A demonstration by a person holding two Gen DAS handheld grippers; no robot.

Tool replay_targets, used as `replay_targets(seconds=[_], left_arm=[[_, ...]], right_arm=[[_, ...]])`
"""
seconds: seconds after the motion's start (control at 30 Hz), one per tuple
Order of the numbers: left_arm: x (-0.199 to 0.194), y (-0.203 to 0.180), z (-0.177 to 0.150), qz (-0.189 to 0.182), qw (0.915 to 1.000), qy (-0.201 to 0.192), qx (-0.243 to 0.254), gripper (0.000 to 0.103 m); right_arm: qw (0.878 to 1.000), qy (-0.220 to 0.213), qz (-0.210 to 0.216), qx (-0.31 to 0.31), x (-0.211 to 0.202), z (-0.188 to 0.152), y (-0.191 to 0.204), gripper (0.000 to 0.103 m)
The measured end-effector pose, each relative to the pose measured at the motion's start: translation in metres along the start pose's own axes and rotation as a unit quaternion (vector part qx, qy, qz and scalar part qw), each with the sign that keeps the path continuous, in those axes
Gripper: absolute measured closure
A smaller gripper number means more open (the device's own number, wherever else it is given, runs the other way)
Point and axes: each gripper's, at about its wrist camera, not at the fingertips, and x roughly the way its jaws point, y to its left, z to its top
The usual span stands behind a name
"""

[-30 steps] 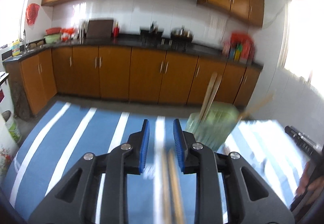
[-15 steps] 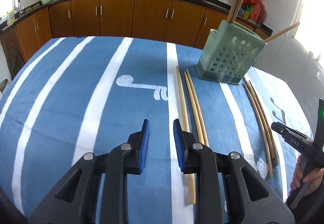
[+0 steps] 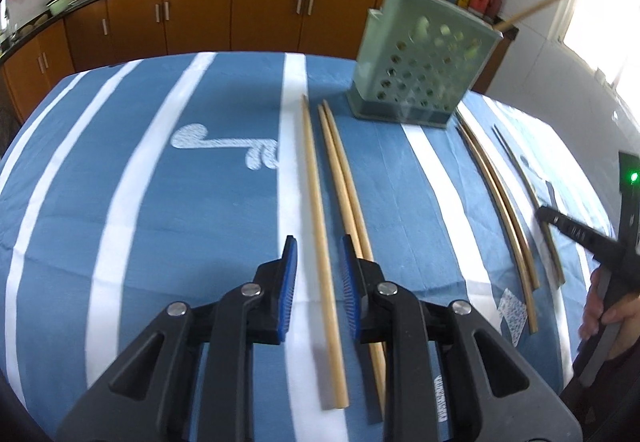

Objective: Organize utensils

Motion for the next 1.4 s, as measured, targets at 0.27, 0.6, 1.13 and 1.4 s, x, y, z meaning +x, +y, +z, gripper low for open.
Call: replay_targets(seconds=[0.27, 0.6, 1.13, 1.4], left_arm=[[0.020, -0.011, -0.003, 0.046, 0.9985, 0.012, 0.028, 0.095], [0.029, 0.035, 0.021, 0.078, 0.9968, 0.003, -0.018, 0.095], [0.032, 0.043, 0.024, 0.064, 0.9977, -0.013, -0.022, 0.091], [0.032, 0.043, 0.024, 0.063, 0.9977, -0.013, -0.022, 0.091]], right_arm=[[1.000, -0.006, 0.003, -0.020, 0.001, -0.002, 0.003, 0.095], [0.998, -0.015, 0.016, -0.054, 0.004, 0.003, 0.016, 0.095], [0.998, -0.024, 0.016, -0.052, 0.008, 0.008, 0.013, 0.094], [0.999, -0.024, 0.011, -0.046, 0.008, 0.009, 0.011, 0.088]])
